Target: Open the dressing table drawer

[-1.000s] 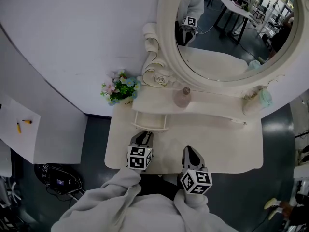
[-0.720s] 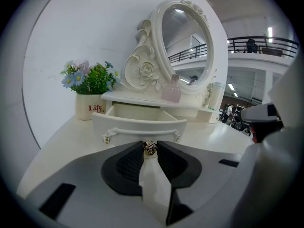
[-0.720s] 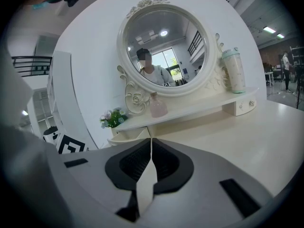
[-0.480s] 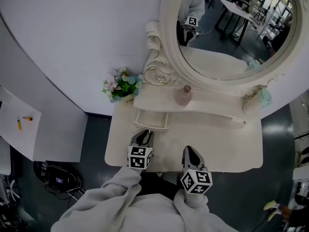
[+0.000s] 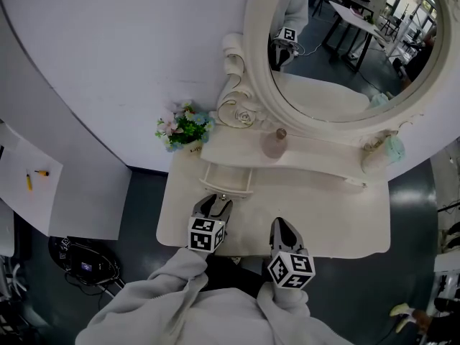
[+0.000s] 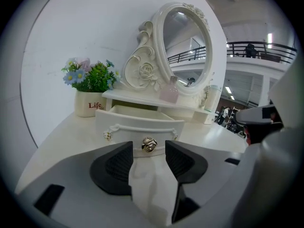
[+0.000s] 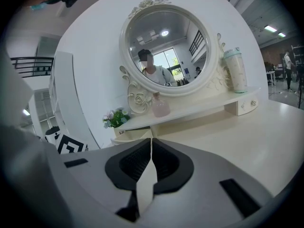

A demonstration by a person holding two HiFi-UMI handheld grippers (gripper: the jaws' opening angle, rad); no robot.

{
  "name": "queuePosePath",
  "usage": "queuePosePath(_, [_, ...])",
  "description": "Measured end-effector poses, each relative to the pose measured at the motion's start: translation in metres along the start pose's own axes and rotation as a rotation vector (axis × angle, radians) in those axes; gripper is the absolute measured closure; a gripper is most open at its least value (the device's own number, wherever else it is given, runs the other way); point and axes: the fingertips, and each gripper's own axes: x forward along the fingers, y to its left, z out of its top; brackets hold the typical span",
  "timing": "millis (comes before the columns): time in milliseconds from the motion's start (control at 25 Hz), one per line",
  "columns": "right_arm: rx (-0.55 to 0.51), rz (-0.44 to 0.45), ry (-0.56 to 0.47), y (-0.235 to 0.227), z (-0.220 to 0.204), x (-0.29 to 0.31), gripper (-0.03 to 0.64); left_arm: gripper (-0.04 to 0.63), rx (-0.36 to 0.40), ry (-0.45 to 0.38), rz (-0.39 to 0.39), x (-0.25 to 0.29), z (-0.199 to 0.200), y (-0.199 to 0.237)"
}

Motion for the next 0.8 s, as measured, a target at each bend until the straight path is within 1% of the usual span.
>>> queuePosePath(120, [0.002, 0.004, 0.0, 0.001, 0.0, 0.002, 0.581, 0.356, -0.002, 0.01, -0.032, -0.01, 0.001, 0.0])
queuePosePath(240, [0.004, 0.016, 0.001, 0.005, 0.001, 0.004, 0.581, 0.354, 0.002, 0.006, -0.056, -0.026, 0.006, 0.002])
queuePosePath(400, [0.0, 0.039, 0.006, 0.01, 0.001, 0.008, 0.581, 0.354, -0.01, -0.022, -0.094, -0.045, 0.019, 0.001])
queuePosePath(480, [-0.002, 0.046, 0.008, 0.012, 0.001, 0.009, 0.581, 0.354, -0.024, -0.052, -0.095, -0.055, 0.027, 0.003])
queuePosePath(600, [-0.005, 0.058, 0.006, 0.015, 0.002, 0.011, 0.581, 0.354, -0.039, -0.118, -0.083, -0.07, 0.044, 0.009])
queuePosePath(720, [-0.015, 0.064, 0.0, 0.017, 0.003, 0.01, 0.581, 0.358, -0.04, -0.175, -0.101, -0.085, 0.059, 0.009])
queuePosePath(800, [-0.029, 0.068, -0.007, 0.019, 0.004, 0.009, 0.581, 0.383, -0.041, -0.218, -0.12, -0.094, 0.068, 0.008])
